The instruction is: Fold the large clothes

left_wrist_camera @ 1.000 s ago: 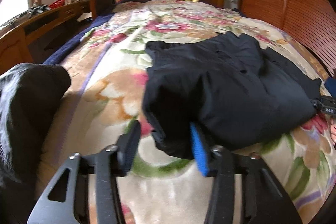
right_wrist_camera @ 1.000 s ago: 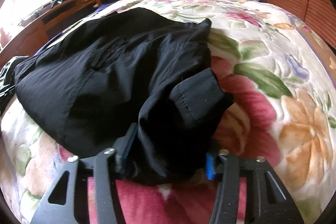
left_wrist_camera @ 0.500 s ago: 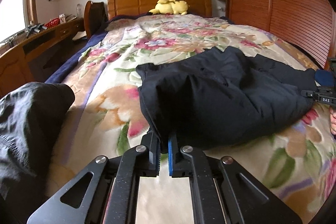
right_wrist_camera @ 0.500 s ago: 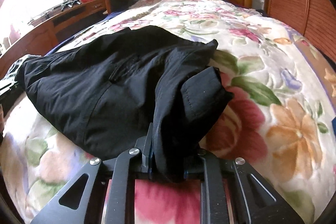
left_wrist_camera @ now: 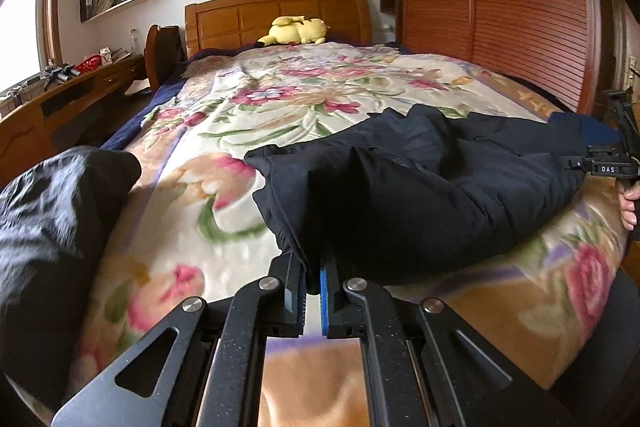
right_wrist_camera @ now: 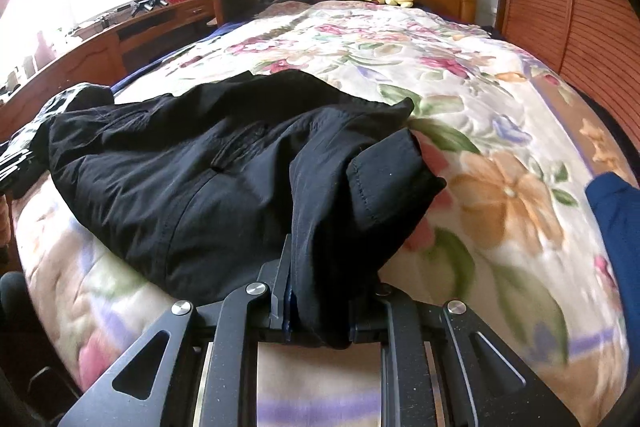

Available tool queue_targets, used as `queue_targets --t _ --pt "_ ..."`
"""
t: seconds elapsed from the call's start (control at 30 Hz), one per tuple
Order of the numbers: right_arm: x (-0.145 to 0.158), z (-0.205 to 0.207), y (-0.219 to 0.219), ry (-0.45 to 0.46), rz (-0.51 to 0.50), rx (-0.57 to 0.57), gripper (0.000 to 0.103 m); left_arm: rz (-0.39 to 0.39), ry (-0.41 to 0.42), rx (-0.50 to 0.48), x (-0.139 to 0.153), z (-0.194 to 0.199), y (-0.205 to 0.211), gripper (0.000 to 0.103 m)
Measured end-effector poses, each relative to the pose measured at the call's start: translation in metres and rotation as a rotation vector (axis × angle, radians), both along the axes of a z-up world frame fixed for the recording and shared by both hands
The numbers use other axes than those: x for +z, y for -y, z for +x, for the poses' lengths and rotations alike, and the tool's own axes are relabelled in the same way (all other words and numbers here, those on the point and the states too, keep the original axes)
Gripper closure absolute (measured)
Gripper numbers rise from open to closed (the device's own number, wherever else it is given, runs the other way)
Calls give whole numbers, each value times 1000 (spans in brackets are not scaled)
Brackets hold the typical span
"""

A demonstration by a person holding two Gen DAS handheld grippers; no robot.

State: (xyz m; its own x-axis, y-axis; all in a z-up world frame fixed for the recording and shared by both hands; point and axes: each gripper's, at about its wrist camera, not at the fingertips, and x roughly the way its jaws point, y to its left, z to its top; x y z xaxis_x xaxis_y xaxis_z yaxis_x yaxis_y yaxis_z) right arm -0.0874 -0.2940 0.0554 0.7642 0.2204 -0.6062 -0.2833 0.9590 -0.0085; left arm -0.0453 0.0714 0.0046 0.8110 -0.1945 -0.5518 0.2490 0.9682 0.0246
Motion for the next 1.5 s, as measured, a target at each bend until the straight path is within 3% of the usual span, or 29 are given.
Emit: queue_targets --t 0.33,0.5,0.7,0.87,1.07,1.13,1.23,1.5 --pt "7 -41 14 -11 -7 13 82 -17 -35 -4 -15 -49 -1 98" --pt "13 -40 16 -30 -22 -29 61 -20 -45 8 -19 -48 -1 97" --pt "39 -54 9 54 -87 -82 51 -22 -43 30 -20 -53 -4 85" --pt "64 -55 -3 134 -80 -73 47 -54 -46 35 -20 -57 -12 83" --pt "76 -7 -50 129 -56 45 47 -59 -5 43 -7 -66 -14 79" --pt "77 15 -69 105 -45 102 47 -58 11 51 -1 -68 -15 71" --pt "68 54 -103 32 -62 175 47 -61 20 58 4 -65 -17 67" --pt "25 155 -166 -159 -248 225 47 -59 -14 75 -10 -52 -19 67"
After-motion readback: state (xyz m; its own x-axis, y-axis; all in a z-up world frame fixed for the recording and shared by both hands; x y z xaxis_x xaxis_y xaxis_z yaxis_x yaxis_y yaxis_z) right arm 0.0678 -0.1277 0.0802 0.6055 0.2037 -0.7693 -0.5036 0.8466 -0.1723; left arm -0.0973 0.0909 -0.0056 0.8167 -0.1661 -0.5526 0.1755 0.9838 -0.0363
